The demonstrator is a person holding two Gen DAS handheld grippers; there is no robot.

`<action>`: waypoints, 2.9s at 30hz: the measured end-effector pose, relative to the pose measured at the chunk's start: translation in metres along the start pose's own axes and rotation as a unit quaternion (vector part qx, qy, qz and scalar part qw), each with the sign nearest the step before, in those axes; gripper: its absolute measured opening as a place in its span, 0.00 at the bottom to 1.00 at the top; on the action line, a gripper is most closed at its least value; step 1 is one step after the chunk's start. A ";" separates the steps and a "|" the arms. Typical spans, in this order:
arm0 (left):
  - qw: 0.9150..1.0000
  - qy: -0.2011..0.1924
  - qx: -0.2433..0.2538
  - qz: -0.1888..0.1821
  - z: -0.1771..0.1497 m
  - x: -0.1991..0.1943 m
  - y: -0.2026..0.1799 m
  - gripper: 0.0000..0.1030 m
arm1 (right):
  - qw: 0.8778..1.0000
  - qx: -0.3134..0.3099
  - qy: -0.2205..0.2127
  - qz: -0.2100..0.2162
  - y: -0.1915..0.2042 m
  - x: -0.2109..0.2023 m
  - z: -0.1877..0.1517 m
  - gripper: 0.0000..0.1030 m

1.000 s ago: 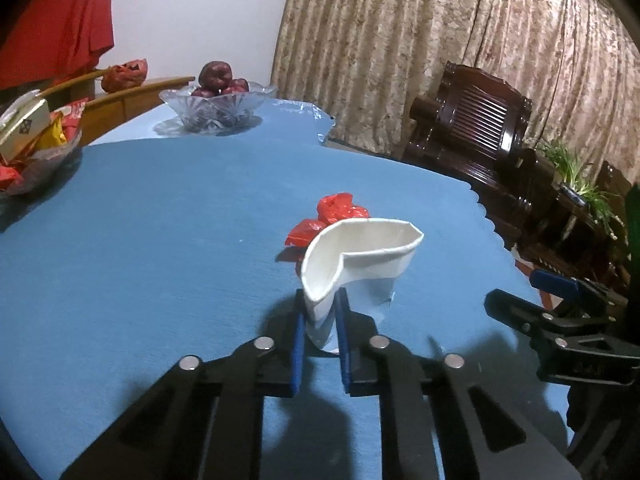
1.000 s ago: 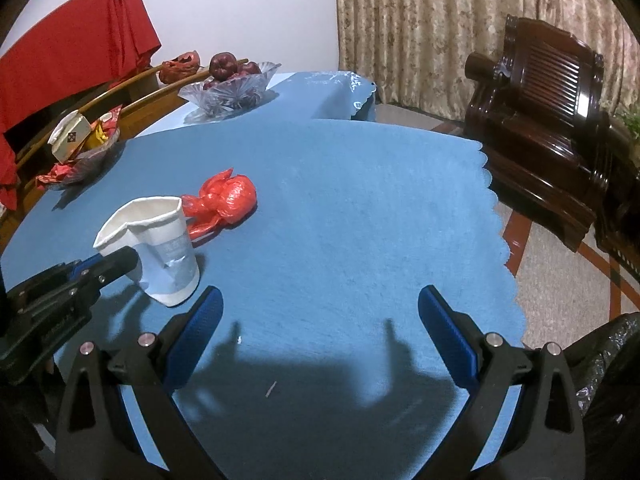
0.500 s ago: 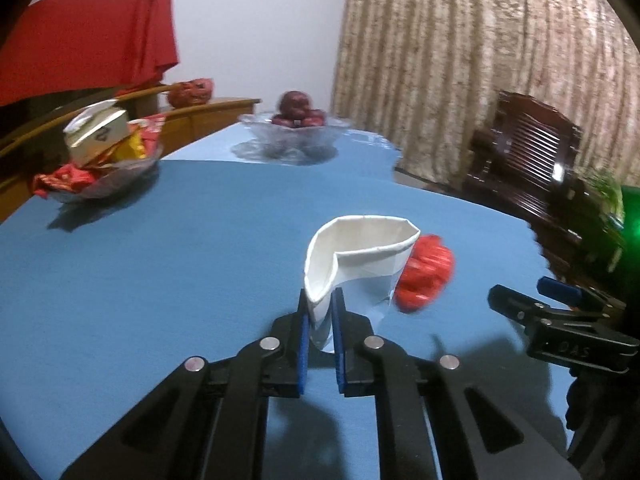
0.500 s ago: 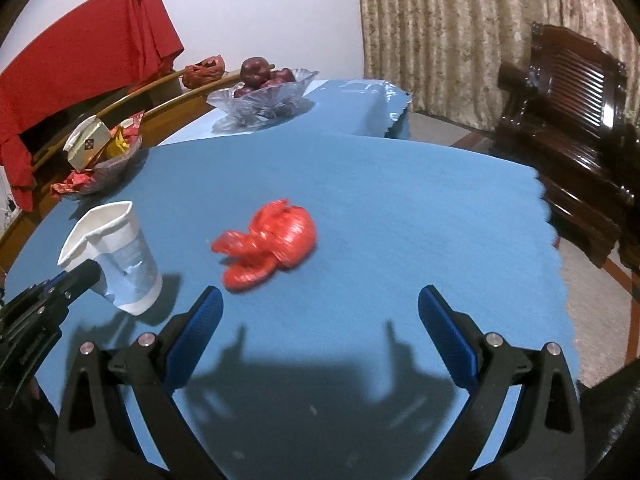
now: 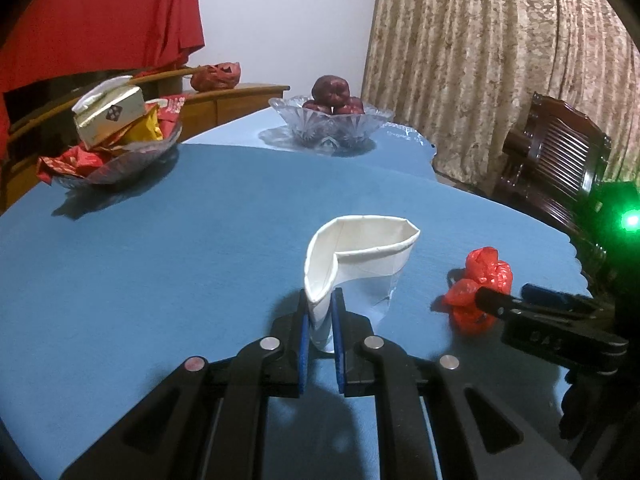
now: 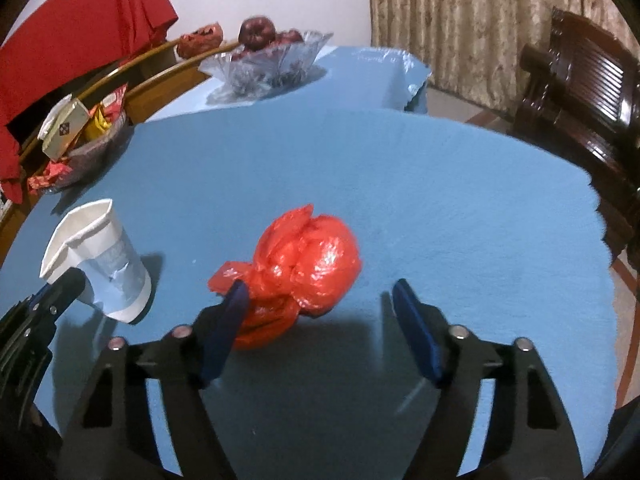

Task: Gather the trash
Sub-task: 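Grasp the red plastic bag with the right tool while the left tool holds the cup, then carry the paper cup and red bag over the bin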

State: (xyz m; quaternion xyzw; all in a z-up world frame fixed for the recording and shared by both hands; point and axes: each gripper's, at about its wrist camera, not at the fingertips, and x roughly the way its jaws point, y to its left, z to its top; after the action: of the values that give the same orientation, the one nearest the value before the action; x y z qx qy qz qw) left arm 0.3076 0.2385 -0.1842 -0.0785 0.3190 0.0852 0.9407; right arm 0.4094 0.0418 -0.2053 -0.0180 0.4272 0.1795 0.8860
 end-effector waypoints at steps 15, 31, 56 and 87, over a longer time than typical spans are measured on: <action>1.000 -0.012 0.005 0.002 0.005 -0.028 -0.008 0.10 | 0.999 -0.015 -0.036 0.034 -0.003 -0.058 -0.012 0.31; 0.997 -0.041 0.030 -0.057 0.001 -0.135 -0.066 0.10 | 0.994 0.007 -0.105 0.020 -0.036 -0.202 -0.047 0.31; 0.978 -0.053 0.111 -0.171 -0.045 -0.275 -0.185 0.10 | 0.985 0.046 -0.157 -0.055 -0.109 -0.391 -0.168 0.31; 0.937 -0.026 0.198 -0.288 -0.082 -0.285 -0.319 0.10 | 0.964 0.134 -0.154 -0.170 -0.214 -0.443 -0.255 0.31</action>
State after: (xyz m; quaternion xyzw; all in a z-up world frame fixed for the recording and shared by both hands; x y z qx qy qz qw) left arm 0.1033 -0.1198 -0.0440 0.0230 0.2689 -0.2522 0.9293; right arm 0.0363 -0.3397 -0.0547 0.0563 0.2966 -0.0324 0.9528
